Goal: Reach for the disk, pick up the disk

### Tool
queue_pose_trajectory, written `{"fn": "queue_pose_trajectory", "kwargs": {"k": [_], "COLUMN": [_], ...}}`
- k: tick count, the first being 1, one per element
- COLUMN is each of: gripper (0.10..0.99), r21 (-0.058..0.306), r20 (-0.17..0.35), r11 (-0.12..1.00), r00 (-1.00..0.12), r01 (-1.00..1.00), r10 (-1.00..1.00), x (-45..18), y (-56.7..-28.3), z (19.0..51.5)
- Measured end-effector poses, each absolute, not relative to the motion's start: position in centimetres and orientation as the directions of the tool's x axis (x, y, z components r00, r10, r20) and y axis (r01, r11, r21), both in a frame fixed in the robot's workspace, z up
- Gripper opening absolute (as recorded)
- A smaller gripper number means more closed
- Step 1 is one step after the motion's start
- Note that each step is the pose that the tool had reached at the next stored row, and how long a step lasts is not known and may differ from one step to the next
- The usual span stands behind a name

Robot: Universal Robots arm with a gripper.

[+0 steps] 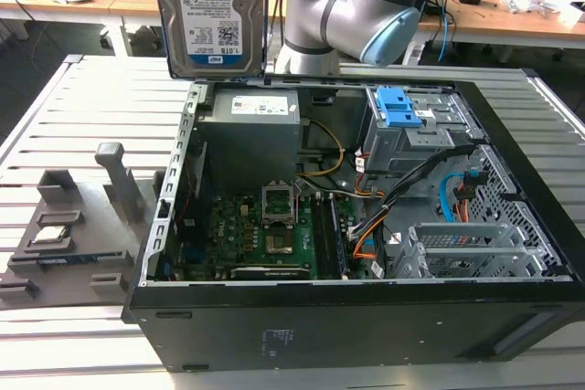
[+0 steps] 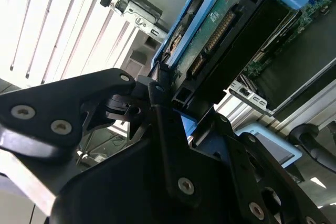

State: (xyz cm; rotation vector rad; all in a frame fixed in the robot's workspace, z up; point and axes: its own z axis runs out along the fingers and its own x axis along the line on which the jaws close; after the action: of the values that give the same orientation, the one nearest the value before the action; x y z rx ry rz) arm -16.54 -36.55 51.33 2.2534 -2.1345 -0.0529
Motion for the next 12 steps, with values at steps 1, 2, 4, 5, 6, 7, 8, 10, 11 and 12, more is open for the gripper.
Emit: {"fn": "queue_pose_trajectory", "kwargs": {"k": [1, 2, 4, 5, 6, 7, 8, 10, 11, 12], "gripper": [0.369, 0.369, 0.369, 0.369, 0.369, 0.369, 0.369, 0.369, 0.369, 0.369], "r21": [0.051, 0.051, 0.051, 0.051, 0.052, 0.052, 0.052, 0.052, 0.053, 0.053], "r20": [0.001, 0.001, 0.001, 0.001, 0.001, 0.001, 0.001, 0.001, 0.001, 0.001], "r11": [-0.054, -0.054, -0.054, -0.054, -0.054, -0.054, -0.054, -0.054, -0.054, -0.054], "r00": [0.054, 0.054, 0.054, 0.054, 0.054, 0.054, 0.054, 0.054, 0.054, 0.054], "r01": [-0.997, -0.997, -0.997, -0.997, -0.997, -0.997, -0.997, -0.997, -0.997, -0.997], "r10": [-0.999, -0.999, -0.999, -0.999, -0.999, -0.999, -0.999, -0.999, -0.999, -0.999], "x": [-16.3, -16.0, -15.4, -15.1, -14.6, -14.2, -13.9, -13.4, -13.0, -12.5], "y": [-36.5, -36.5, -36.5, -36.5, -36.5, -36.5, -36.5, -36.5, -36.5, -36.5], "z": [51.3, 51.3, 51.3, 51.3, 51.3, 51.3, 51.3, 51.3, 51.3, 51.3]}}
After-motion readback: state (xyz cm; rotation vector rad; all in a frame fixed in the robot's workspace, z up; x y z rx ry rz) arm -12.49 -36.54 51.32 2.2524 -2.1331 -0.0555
